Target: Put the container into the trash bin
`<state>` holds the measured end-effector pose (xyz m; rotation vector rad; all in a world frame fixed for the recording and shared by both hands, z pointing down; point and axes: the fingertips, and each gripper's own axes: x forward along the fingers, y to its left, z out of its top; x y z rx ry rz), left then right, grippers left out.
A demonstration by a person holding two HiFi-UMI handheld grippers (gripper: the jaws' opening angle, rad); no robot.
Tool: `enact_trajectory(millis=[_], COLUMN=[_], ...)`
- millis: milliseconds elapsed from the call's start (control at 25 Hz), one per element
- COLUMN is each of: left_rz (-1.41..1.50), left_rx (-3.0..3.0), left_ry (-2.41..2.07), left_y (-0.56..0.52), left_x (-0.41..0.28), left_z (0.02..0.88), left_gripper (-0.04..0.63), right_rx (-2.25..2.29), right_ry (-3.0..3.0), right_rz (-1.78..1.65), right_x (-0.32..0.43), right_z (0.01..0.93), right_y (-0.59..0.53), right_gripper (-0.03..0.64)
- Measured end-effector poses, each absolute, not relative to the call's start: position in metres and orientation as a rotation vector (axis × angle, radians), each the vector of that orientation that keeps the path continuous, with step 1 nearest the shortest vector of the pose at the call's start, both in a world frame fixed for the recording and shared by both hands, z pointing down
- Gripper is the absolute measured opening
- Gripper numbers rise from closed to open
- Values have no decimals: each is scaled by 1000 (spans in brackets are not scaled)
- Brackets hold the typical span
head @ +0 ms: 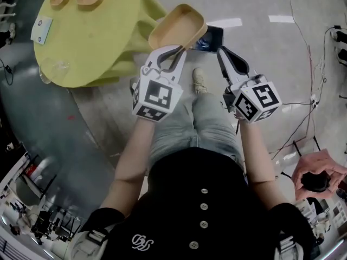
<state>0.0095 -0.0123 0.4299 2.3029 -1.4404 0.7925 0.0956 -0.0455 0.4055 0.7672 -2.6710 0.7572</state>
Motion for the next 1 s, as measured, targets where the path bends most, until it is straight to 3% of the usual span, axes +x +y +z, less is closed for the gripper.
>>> enact_trajectory(millis=[1000], left_rz=[801], left_rx=[2249], left_ry=[-1242], left_y=[-31], left_x=[83], left_z=[555], left_gripper=[26], right_rx=[736], right_ry=[-2497], right_rz=[977], right_x=[149], right_z=[537], right_y=[-58], right_gripper=[5])
